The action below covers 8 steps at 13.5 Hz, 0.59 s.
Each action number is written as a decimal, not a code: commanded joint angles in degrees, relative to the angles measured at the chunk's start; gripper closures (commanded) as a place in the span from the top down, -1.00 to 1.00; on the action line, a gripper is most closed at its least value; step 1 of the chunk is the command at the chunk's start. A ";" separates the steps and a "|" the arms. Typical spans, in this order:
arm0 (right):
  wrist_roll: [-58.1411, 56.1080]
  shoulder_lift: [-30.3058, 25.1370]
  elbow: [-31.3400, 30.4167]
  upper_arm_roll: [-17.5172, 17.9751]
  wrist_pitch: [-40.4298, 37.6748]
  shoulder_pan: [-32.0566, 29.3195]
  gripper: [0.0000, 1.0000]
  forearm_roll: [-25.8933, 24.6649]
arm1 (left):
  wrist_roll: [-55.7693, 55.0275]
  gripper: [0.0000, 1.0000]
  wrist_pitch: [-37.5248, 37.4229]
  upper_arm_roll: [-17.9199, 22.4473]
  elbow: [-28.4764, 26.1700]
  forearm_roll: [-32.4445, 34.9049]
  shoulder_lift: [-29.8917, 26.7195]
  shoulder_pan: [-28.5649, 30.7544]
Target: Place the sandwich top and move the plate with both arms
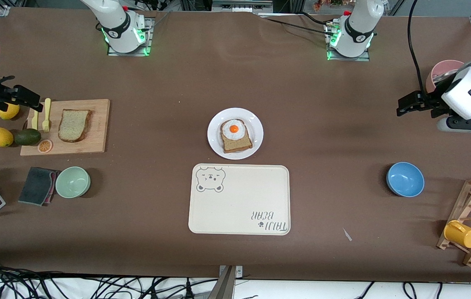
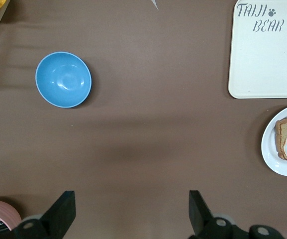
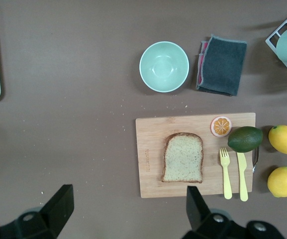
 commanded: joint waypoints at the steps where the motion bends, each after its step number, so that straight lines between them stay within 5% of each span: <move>1: -0.82 -0.74 -0.31 0.04 0.06 -0.22 1.00 -0.24 | -0.35 1.00 0.50 -0.03 -1.03 1.38 -1.38 -0.37; 8: -0.74 -0.65 -0.23 -0.05 -0.20 -0.22 1.00 -0.24 | -0.27 1.00 0.41 -0.03 -1.03 1.38 -1.38 -0.37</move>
